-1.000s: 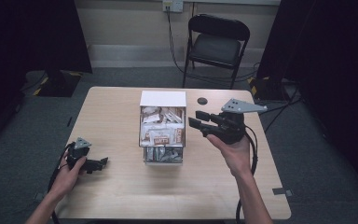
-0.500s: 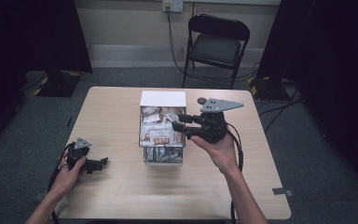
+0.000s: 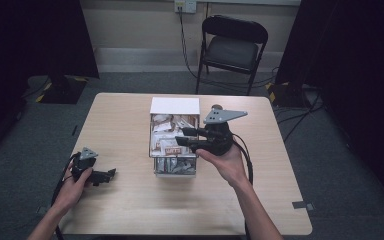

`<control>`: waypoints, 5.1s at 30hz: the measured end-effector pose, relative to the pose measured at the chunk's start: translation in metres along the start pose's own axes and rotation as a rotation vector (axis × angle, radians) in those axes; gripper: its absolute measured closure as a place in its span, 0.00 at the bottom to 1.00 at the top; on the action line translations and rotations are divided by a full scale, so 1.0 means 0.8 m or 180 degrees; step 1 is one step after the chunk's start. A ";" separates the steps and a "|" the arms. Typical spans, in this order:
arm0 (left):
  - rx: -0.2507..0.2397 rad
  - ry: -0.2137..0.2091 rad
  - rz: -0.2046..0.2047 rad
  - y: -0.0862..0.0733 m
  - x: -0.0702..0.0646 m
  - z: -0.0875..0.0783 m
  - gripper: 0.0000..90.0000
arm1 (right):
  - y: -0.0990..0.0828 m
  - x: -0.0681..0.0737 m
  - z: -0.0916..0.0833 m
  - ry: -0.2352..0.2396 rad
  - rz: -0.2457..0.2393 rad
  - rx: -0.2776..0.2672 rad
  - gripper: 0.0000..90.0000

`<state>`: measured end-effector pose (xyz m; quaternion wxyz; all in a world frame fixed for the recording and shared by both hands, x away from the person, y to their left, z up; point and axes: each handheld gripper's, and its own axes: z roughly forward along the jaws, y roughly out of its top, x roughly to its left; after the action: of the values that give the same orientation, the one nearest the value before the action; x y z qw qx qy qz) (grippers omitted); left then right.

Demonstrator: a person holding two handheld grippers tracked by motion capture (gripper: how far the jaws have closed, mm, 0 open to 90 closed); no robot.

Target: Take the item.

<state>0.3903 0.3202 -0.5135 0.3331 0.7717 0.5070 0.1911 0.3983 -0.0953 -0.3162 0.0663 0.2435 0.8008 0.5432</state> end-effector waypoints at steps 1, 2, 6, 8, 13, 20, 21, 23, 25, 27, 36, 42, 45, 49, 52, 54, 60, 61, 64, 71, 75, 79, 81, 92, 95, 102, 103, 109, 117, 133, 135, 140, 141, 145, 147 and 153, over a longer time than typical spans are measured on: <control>0.0000 0.0000 0.0000 0.000 0.000 0.000 0.00 | 0.000 0.000 0.001 0.0000 -0.0017 -0.0009 0.63; -0.0001 0.0000 -0.0001 0.000 0.000 0.000 0.00 | -0.001 0.001 0.002 -0.0030 -0.0043 -0.0027 0.63; 0.0005 -0.0001 0.0000 0.000 0.000 0.000 0.00 | -0.002 -0.001 0.005 -0.0050 -0.0032 -0.0047 0.63; 0.0000 0.0000 0.0000 0.000 0.000 0.000 0.00 | -0.002 -0.001 0.007 -0.0036 -0.0027 -0.0026 0.63; 0.0006 -0.0002 0.0001 0.000 0.000 0.000 0.00 | -0.003 0.000 0.011 0.0024 -0.0023 0.0033 0.63; -0.0002 0.0001 -0.0001 0.000 0.000 0.000 0.00 | -0.005 0.005 0.012 0.0073 -0.0068 0.0133 0.67; -0.0001 0.0001 -0.0002 0.000 0.000 0.000 0.00 | -0.006 0.005 0.012 0.0089 -0.0057 0.0148 0.68; 0.0006 -0.0002 0.0001 0.000 0.000 0.000 0.00 | -0.006 0.005 0.011 0.0129 -0.0002 0.0183 0.70; -0.0001 0.0000 -0.0001 0.000 0.000 0.000 0.00 | -0.006 0.005 0.011 0.0143 -0.0001 0.0204 0.74; 0.0005 -0.0002 0.0000 0.000 0.000 0.000 0.00 | -0.006 0.005 0.011 0.0154 0.0001 0.0209 0.76; -0.0001 0.0001 -0.0001 0.000 0.000 0.000 0.00 | -0.008 0.010 0.019 0.0277 -0.0020 0.0271 0.88; -0.0002 0.0001 -0.0003 0.000 0.000 0.000 0.00 | -0.009 0.008 0.020 0.0251 0.0032 0.0233 0.95; -0.0002 0.0000 -0.0003 0.000 0.000 0.000 0.00 | -0.009 0.008 0.020 0.0271 0.0035 0.0205 0.98; -0.0001 0.0000 -0.0001 0.000 0.000 0.000 0.00 | -0.009 0.008 0.020 0.0308 0.0045 0.0205 0.99; 0.0006 -0.0001 0.0000 0.000 0.000 0.000 0.00 | -0.008 0.007 0.019 0.0326 0.0046 0.0202 0.99; 0.0006 -0.0002 0.0001 0.000 0.000 0.000 0.00 | -0.007 0.007 0.017 0.0317 0.0048 0.0176 0.99; 0.0000 0.0000 0.0000 0.000 0.000 0.000 0.00 | -0.005 0.007 0.012 0.0298 0.0023 0.0142 0.99; -0.0001 0.0000 -0.0001 0.000 0.000 0.000 0.00 | -0.005 0.007 0.011 0.0297 0.0031 0.0133 0.99; 0.0001 0.0000 0.0001 0.000 0.000 0.000 0.00 | -0.004 0.007 0.009 0.0281 0.0031 0.0090 0.99; 0.0007 -0.0002 0.0002 0.000 0.000 0.000 0.00 | -0.003 0.007 0.007 0.0267 0.0027 0.0097 0.99; 0.0000 -0.0001 0.0000 0.000 0.000 0.000 0.00 | -0.001 0.007 0.003 0.0252 0.0020 0.0069 0.99; 0.0007 -0.0003 0.0002 0.000 0.000 0.000 0.00 | 0.000 0.006 -0.003 0.0226 0.0036 0.0028 1.00; 0.0006 -0.0002 0.0001 0.000 0.000 0.000 0.00 | 0.000 0.005 -0.004 0.0218 0.0040 0.0011 1.00; 0.0001 -0.0001 0.0000 0.000 0.000 0.000 0.00 | 0.004 0.009 -0.012 0.0189 0.0024 -0.0034 1.00; 0.0007 -0.0002 0.0002 0.000 0.000 0.000 0.00 | 0.005 0.009 -0.015 0.0199 0.0032 -0.0047 1.00; 0.0007 -0.0002 0.0002 0.000 0.000 0.000 0.00 | 0.008 0.010 -0.022 0.0175 0.0019 -0.0085 1.00; 0.0005 -0.0002 0.0000 0.000 0.000 0.000 0.00 | 0.008 0.010 -0.024 0.0177 0.0028 -0.0095 1.00; 0.0000 0.0000 -0.0002 0.000 0.000 0.000 0.00 | 0.009 0.009 -0.029 0.0157 0.0023 -0.0135 1.00; 0.0000 0.0000 0.0000 0.000 0.000 0.000 0.00 | 0.014 0.013 -0.040 0.0122 -0.0018 -0.0202 1.00; 0.0004 -0.0002 -0.0002 0.000 0.000 0.000 0.00 | 0.018 0.007 -0.068 0.0002 0.0002 -0.0354 1.00; 0.0000 0.0000 0.0000 0.000 0.000 0.000 0.00 | 0.018 0.006 -0.070 -0.0030 -0.0002 -0.0347 1.00; 0.0006 -0.0002 0.0001 0.000 0.000 0.000 0.00 | 0.018 0.000 -0.078 -0.0085 0.0023 -0.0392 1.00; 0.0006 -0.0002 0.0000 0.000 0.000 0.000 0.00 | 0.017 -0.002 -0.080 -0.0095 0.0032 -0.0402 1.00; 0.0000 0.0000 -0.0001 0.000 0.000 0.000 0.00 | 0.015 -0.007 -0.087 -0.0150 0.0061 -0.0435 1.00; -0.0001 0.0001 -0.0001 0.000 0.000 0.000 0.00 | 0.014 -0.008 -0.089 -0.0183 0.0046 -0.0446 1.00; 0.0007 -0.0002 0.0002 0.000 0.000 0.000 0.00 | 0.014 -0.012 -0.098 -0.0263 0.0055 -0.0461 1.00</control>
<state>0.3904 0.3203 -0.5133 0.3323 0.7723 0.5069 0.1904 0.3808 -0.1623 -0.2759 0.1121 0.2671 0.7538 0.5897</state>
